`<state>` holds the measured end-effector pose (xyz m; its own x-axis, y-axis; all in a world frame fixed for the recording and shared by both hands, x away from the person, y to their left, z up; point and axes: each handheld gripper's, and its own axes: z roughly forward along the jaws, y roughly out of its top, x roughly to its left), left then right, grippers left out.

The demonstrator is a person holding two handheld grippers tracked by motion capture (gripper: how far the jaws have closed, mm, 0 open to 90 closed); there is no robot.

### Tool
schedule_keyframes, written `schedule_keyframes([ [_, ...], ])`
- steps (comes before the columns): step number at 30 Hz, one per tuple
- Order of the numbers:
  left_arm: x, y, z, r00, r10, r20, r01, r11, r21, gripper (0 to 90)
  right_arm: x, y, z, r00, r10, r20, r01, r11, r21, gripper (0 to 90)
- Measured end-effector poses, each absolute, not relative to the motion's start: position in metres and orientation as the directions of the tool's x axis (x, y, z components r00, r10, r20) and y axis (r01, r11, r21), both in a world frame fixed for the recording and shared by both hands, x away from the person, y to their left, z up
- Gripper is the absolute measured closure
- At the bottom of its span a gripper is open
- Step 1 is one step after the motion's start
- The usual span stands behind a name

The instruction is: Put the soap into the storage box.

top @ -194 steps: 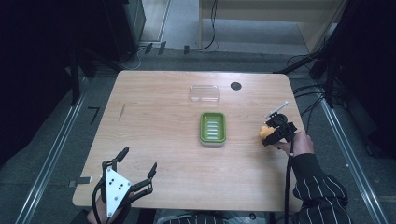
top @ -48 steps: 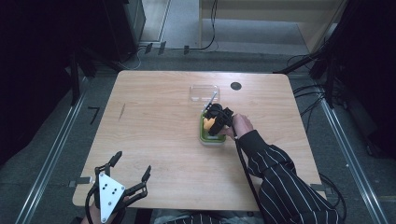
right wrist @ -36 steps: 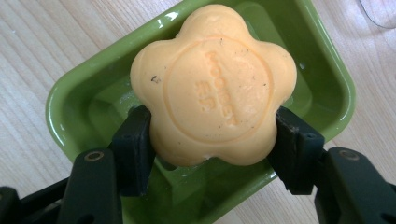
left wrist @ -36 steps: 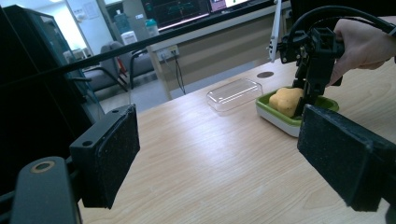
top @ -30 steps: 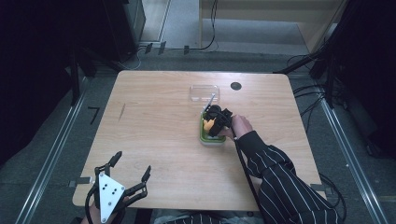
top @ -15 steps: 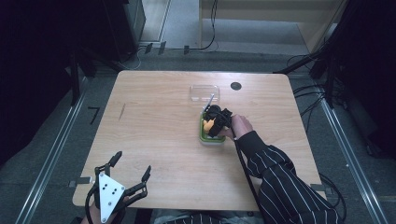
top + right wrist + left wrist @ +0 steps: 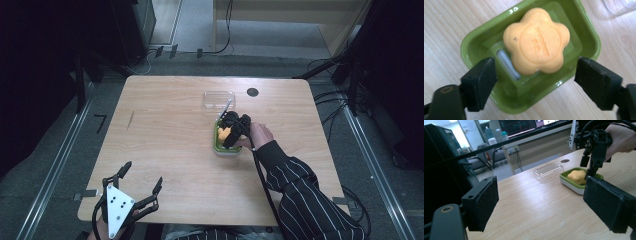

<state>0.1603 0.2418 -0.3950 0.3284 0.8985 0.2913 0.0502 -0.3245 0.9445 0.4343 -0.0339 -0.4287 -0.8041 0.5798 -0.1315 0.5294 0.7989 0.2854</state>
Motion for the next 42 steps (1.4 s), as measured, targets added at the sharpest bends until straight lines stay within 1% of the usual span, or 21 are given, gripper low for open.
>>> schedule_keyframes([
  [2, 0.161, 0.242, -0.395, 0.333, 0.896, 0.293, 0.048, -0.327, 0.944, 13.0, 0.432, -0.037, -0.426, -0.796, 0.592, -0.127, 0.541, 0.790, 0.288, 14.1],
  [5, 0.161, 0.242, -0.395, 0.330, 0.899, 0.287, 0.047, -0.320, 0.946, 13.0, 0.429, -0.042, -0.421, -0.788, 0.603, -0.123, 0.550, 0.780, 0.298, 13.3],
  [8, 0.162, 0.241, -0.395, 0.333, 0.898, 0.288, 0.046, -0.321, 0.946, 13.0, 0.425, -0.049, -0.416, -0.781, 0.615, -0.112, 0.562, 0.769, 0.304, 10.1],
  [14, 0.162, 0.241, -0.395, 0.333, 0.898, 0.288, 0.045, -0.320, 0.946, 13.0, 0.416, -0.063, -0.411, -0.769, 0.632, -0.097, 0.585, 0.757, 0.291, 4.5],
  [18, 0.162, 0.241, -0.395, 0.334, 0.897, 0.291, 0.048, -0.324, 0.945, 13.0, 0.408, -0.072, -0.409, -0.762, 0.640, -0.094, 0.596, 0.751, 0.283, 2.5],
  [28, 0.162, 0.240, -0.395, 0.336, 0.895, 0.292, 0.048, -0.326, 0.944, 13.0, 0.388, -0.089, -0.406, -0.747, 0.658, -0.092, 0.614, 0.737, 0.282, 1.9],
  [42, 0.163, 0.240, -0.395, 0.338, 0.895, 0.293, 0.049, -0.327, 0.944, 13.0, 0.360, -0.113, -0.414, -0.733, 0.673, -0.101, 0.636, 0.730, 0.251, 1.9],
])
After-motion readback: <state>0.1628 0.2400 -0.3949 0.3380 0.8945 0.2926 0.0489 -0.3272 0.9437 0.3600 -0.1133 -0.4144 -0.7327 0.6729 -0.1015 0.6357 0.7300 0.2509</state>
